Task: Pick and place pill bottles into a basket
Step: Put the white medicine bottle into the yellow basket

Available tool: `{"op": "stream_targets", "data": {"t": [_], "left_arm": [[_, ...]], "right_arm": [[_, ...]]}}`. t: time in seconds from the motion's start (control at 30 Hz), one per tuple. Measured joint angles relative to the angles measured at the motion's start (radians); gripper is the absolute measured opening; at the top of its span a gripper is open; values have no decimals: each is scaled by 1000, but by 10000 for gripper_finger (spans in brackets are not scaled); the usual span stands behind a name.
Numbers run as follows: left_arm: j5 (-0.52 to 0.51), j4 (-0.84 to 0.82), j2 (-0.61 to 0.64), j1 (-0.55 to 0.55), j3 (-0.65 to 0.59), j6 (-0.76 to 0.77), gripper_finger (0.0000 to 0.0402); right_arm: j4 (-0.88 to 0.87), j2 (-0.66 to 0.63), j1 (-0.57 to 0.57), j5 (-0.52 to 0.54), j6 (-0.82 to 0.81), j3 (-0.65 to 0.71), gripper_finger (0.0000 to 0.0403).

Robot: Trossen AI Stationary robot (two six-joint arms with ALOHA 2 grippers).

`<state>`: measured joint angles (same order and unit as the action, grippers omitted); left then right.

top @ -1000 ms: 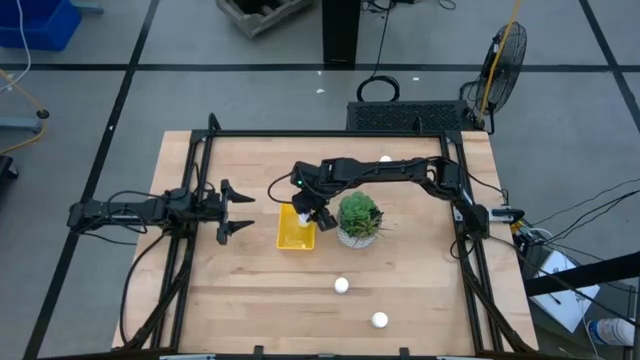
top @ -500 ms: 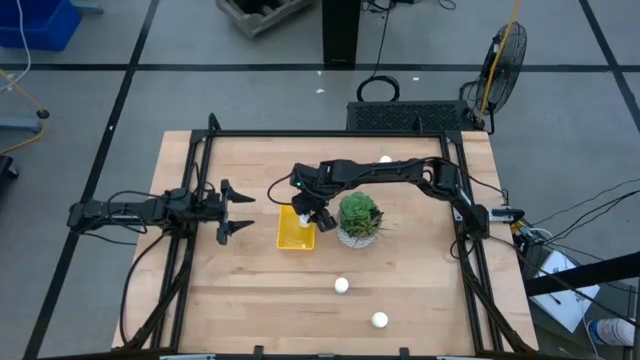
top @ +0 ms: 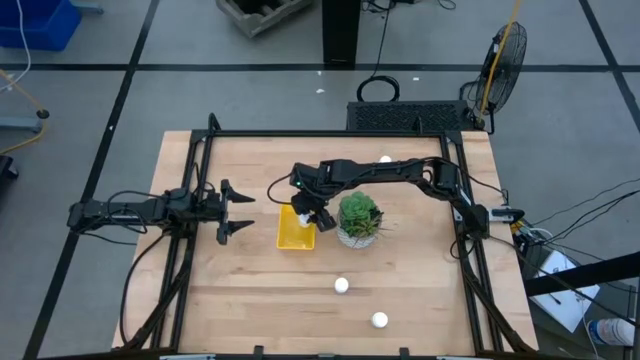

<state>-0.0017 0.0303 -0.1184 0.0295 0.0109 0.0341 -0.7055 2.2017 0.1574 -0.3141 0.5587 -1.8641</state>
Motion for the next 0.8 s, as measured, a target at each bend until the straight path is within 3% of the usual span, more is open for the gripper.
{"op": "stream_targets", "data": {"t": [0.5,0.8], "left_arm": [[0,0,0,0,0,0,324],[0,0,0,0,0,0,324]], "right_arm": [[48,-19,-2,4,24,0,220],[7,-149,-2,88,-2,-1,227]]}}
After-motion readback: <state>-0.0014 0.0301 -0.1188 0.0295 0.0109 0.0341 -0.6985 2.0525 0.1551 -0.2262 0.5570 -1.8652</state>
